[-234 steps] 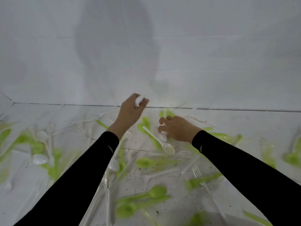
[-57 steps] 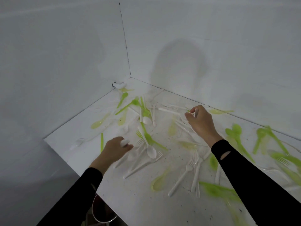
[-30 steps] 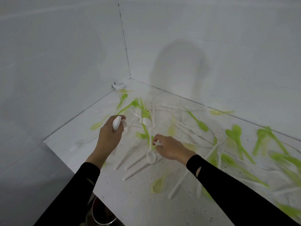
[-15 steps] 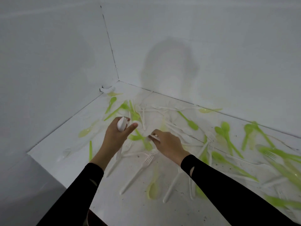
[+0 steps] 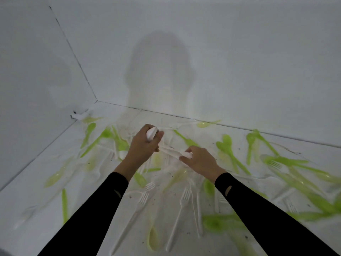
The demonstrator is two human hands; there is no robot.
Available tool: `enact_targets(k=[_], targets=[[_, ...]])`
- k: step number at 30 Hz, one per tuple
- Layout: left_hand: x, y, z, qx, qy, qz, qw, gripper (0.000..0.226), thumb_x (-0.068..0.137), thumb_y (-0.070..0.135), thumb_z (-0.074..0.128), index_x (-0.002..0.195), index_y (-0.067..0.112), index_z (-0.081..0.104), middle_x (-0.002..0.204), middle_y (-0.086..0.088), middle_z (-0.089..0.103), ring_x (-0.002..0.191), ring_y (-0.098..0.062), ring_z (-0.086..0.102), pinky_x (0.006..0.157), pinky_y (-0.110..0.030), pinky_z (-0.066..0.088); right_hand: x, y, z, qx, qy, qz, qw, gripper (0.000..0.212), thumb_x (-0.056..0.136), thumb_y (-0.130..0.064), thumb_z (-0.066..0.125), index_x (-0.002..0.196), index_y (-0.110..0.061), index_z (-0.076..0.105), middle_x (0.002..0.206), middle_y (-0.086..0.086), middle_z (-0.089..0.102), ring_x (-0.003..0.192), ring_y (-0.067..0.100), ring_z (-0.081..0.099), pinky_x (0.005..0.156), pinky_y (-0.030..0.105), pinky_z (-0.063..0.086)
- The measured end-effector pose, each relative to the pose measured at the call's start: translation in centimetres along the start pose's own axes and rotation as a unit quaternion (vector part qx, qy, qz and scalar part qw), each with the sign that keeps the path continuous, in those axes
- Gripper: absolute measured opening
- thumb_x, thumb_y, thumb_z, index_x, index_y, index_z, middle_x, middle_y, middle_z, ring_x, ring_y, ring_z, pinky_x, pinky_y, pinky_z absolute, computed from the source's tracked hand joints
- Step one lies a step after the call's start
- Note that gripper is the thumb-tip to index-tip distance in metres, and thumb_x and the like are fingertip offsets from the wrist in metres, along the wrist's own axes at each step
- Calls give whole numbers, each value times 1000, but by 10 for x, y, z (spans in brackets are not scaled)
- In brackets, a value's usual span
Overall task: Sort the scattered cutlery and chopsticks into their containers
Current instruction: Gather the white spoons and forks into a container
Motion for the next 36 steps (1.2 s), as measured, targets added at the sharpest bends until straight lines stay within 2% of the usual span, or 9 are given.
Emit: enact_targets(k=[2, 8, 11, 17, 20, 23, 27, 32, 36], targets=[[12, 3, 31, 114, -52, 27, 992, 23, 86, 35, 73, 91, 16, 62, 77, 4, 66, 66, -7, 61, 61, -14, 43, 4, 19, 8, -59, -2, 19, 998, 50, 89, -55, 59, 123, -19, 56, 119, 2, 61, 111, 22, 58, 86, 34, 46], [23, -34, 133, 272, -243, 54, 930, 39, 83, 34, 74, 115, 16, 61, 111, -7, 63, 106, -24, 58, 86, -31, 44, 5, 23, 16, -149, 25, -24, 988, 48, 91, -54, 53, 121, -17, 55, 117, 3, 54, 107, 25, 60, 83, 35, 47], [24, -41, 154, 317, -289, 58, 902, 42, 79, 38, 76, 110, 14, 61, 107, -8, 61, 103, -25, 56, 86, -38, 46, 9, 30, 16, -153, 20, -32, 987, 47, 91, -51, 55, 117, -13, 54, 117, 4, 54, 107, 26, 60, 80, 35, 45], [32, -39, 161, 256, -331, 25, 908, 44, 72, 44, 82, 106, 20, 66, 100, 0, 68, 95, -19, 63, 83, -38, 51, 18, 55, 9, -24, -72, -11, 997, 26, 86, -35, 68, 103, -17, 59, 106, 3, 63, 100, 23, 59, 74, 31, 42], [41, -30, 145, 197, -289, 12, 937, 37, 80, 42, 77, 110, 22, 65, 104, 7, 66, 96, -12, 60, 75, -22, 45, 19, 50, -11, 108, -93, -24, 989, 21, 83, -27, 76, 81, -16, 59, 76, -4, 55, 71, 15, 53, 57, 24, 39], [59, -22, 113, 144, -182, 20, 972, 28, 85, 39, 73, 107, 23, 65, 101, 9, 68, 90, -9, 61, 67, -9, 41, 20, 44, -52, 311, -57, -1, 949, 38, 83, -30, 77, 92, 4, 63, 61, -3, 40, 49, 8, 37, 44, 20, 29], [58, -24, 106, 148, -161, 51, 974, 26, 83, 30, 77, 103, 17, 67, 97, 4, 71, 88, -12, 64, 69, -9, 41, 32, 22, -104, 387, 13, -38, 921, 20, 91, -25, 64, 105, -15, 74, 49, -3, 36, 44, 9, 34, 47, 20, 32], [34, -30, 145, 206, -265, 139, 932, 35, 80, 20, 79, 112, 14, 68, 111, -3, 69, 103, -22, 62, 89, -34, 48, 82, 14, -114, 256, 129, -28, 958, 37, 87, -37, 67, 75, -5, 52, 59, -9, 41, 52, 9, 37, 53, 28, 30], [12, -46, 176, 325, -353, 177, 859, 46, 88, 11, 63, 131, 28, 58, 134, 11, 55, 115, -16, 47, 82, -32, 46, 129, 8, -74, 27, 69, -18, 997, 31, 89, -30, 62, 102, -12, 41, 90, 1, 52, 82, 25, 54, 67, 33, 38]])
Point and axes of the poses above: each hand's wrist, its own x-axis towards the middle knuckle, its own z-axis out of the palm, y = z × x, the point moved 10 cm from there along x, towards the middle knuckle
